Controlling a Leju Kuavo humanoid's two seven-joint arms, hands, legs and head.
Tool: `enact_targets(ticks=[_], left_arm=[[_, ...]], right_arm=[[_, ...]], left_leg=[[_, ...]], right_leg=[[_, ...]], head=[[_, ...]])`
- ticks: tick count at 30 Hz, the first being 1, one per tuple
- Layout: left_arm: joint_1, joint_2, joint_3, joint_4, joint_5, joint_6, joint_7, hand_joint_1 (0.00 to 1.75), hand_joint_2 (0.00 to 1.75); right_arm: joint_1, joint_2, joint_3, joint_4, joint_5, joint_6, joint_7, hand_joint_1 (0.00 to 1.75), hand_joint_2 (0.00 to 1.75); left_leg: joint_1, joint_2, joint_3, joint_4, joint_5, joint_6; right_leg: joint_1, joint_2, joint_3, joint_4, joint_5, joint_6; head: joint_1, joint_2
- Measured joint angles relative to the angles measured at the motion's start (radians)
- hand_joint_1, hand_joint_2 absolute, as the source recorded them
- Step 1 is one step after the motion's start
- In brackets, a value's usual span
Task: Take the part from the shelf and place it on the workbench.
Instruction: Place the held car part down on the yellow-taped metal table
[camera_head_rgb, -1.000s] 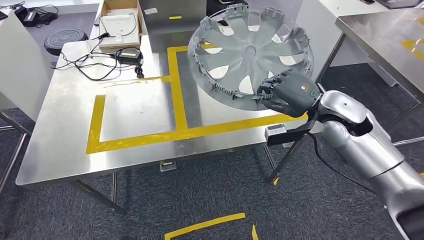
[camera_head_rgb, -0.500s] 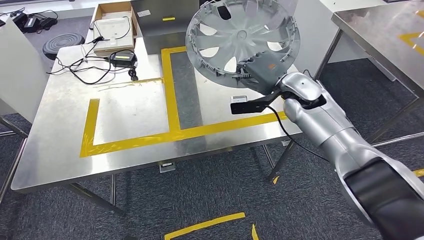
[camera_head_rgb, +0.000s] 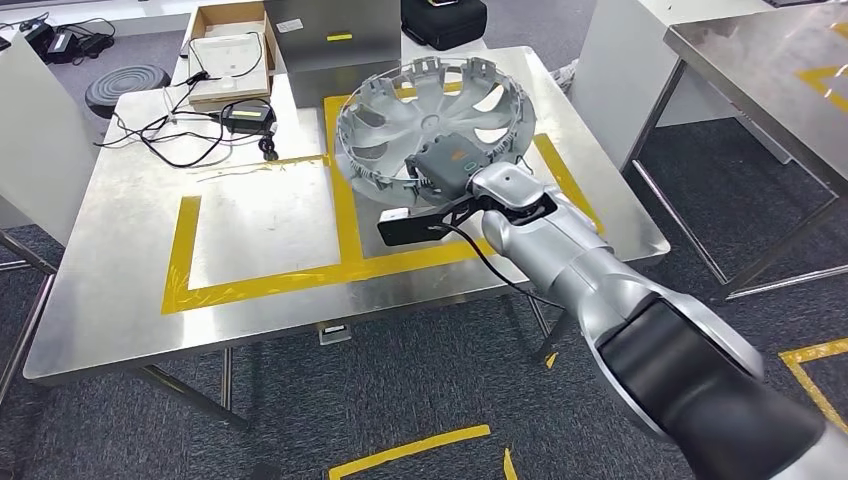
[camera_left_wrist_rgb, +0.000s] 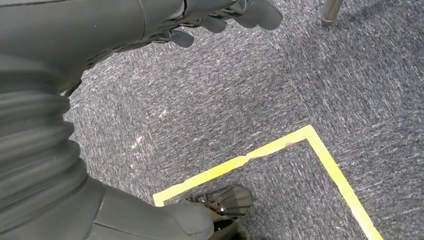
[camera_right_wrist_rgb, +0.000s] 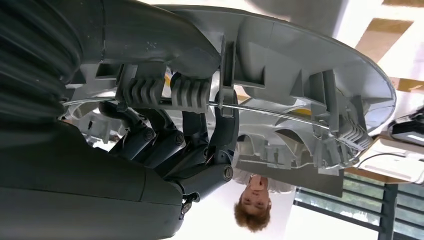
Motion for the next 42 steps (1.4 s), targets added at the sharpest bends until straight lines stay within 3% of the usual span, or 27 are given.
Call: enact_targets(ticks=[7, 11, 14, 18, 19, 21, 22, 25, 26, 42], left_arm=[[0.000, 0.000, 0.000, 0.000, -0.001, 0.003, 0.004, 0.00, 1.75], [0.000, 0.000, 0.000, 0.001, -0.001, 0.005, 0.003, 0.00, 1.75], [0.000, 0.000, 0.000, 0.001, -0.001, 0.018, 0.000, 0.00, 0.44], [0.000, 0.000, 0.000, 0.001, 0.003, 0.050, 0.007, 0.00, 0.44], [0.000, -0.001, 0.000, 0.001, 0.005, 0.059, 0.011, 0.00, 0.00], [0.000, -0.002, 0.000, 0.002, 0.009, 0.082, 0.032, 0.00, 0.00], [0.000, -0.002, 0.000, 0.002, 0.009, 0.094, 0.048, 0.00, 0.44], [-0.001, -0.003, 0.001, 0.002, 0.004, 0.123, 0.078, 0.00, 0.44], [-0.001, -0.003, 0.001, 0.002, 0.001, 0.133, 0.085, 0.00, 0.00], [-0.003, 0.001, 0.005, 0.004, 0.004, 0.188, 0.146, 0.00, 0.00]], right_arm=[[-0.006, 0.031, 0.002, 0.033, -0.003, 0.000, -0.003, 1.75, 1.75], [-0.010, 0.035, 0.002, 0.044, -0.008, 0.000, -0.006, 0.00, 0.00], [-0.019, 0.034, 0.002, 0.047, -0.028, -0.008, -0.018, 0.00, 0.00], [-0.022, 0.028, 0.000, 0.047, -0.057, -0.021, -0.038, 0.00, 0.00], [-0.022, 0.025, -0.002, 0.047, -0.065, -0.025, -0.045, 0.00, 0.00], [-0.023, 0.018, -0.009, 0.047, -0.078, -0.031, -0.057, 0.00, 0.00], [-0.024, 0.015, -0.014, 0.047, -0.082, -0.034, -0.062, 0.00, 0.00], [-0.027, 0.003, -0.029, 0.047, -0.091, -0.039, -0.075, 0.00, 0.00], [-0.028, -0.001, -0.033, 0.047, -0.093, -0.041, -0.079, 0.00, 0.00], [-0.023, -0.043, -0.070, 0.017, -0.136, -0.040, -0.162, 0.00, 0.00]], left_leg=[[0.000, 0.000, 0.000, 0.000, 0.000, 0.000], [0.000, 0.000, 0.000, 0.000, 0.000, 0.000], [0.000, 0.001, 0.001, 0.000, 0.000, 0.000], [0.000, 0.001, 0.001, 0.000, 0.000, 0.000], [0.000, 0.001, 0.001, 0.000, 0.000, 0.000], [0.000, 0.001, 0.002, 0.000, 0.000, 0.000], [0.000, 0.001, 0.002, 0.000, 0.000, 0.000], [0.000, 0.001, 0.002, 0.001, 0.000, 0.000], [0.000, 0.001, 0.002, 0.001, 0.000, 0.000], [-0.005, 0.002, 0.001, 0.006, -0.002, 0.003]], right_leg=[[0.000, 0.000, 0.000, -0.001, 0.000, 0.000], [0.000, 0.000, 0.000, -0.001, 0.000, 0.000], [0.000, 0.000, 0.001, -0.001, 0.000, 0.000], [0.000, 0.000, 0.001, -0.001, 0.000, 0.000], [0.000, 0.000, 0.001, -0.001, 0.000, 0.000], [0.000, 0.000, 0.001, -0.001, 0.000, 0.000], [0.000, 0.000, 0.002, -0.001, 0.001, 0.000], [0.000, 0.001, 0.002, -0.001, 0.001, 0.000], [0.000, 0.001, 0.002, -0.001, 0.001, 0.000], [-0.005, 0.001, 0.003, -0.002, 0.003, 0.003]], head=[[0.000, 0.000], [0.000, 0.000], [0.000, 0.000], [0.000, 0.000], [0.000, 0.000], [0.000, 0.000], [0.000, 0.000], [0.000, 0.000], [0.000, 0.000], [0.000, 0.000]])
